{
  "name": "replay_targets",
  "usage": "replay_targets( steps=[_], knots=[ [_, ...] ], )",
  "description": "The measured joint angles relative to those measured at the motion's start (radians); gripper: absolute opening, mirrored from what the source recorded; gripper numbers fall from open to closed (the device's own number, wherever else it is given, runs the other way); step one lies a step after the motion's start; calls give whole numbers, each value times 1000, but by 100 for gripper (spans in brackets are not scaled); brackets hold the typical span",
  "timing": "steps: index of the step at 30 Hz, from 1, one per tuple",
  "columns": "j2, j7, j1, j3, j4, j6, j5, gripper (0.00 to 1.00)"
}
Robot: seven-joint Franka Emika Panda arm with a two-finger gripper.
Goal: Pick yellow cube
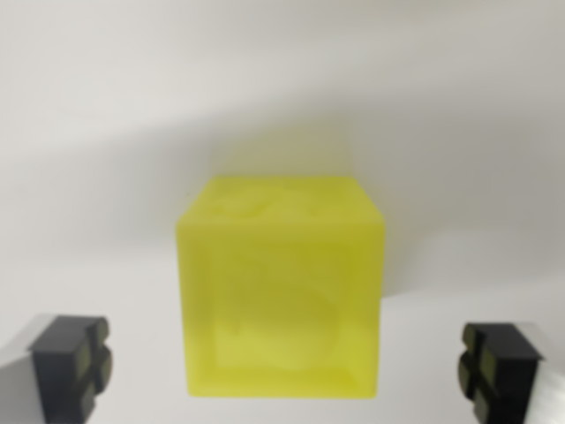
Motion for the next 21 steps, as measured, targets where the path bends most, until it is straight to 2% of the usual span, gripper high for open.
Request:
replay_targets(
  steps=[8,21],
  knots=[
    [24,12,6,0,3,22,0,100],
    [107,15,6,0,25,83,-1,100]
  ],
)
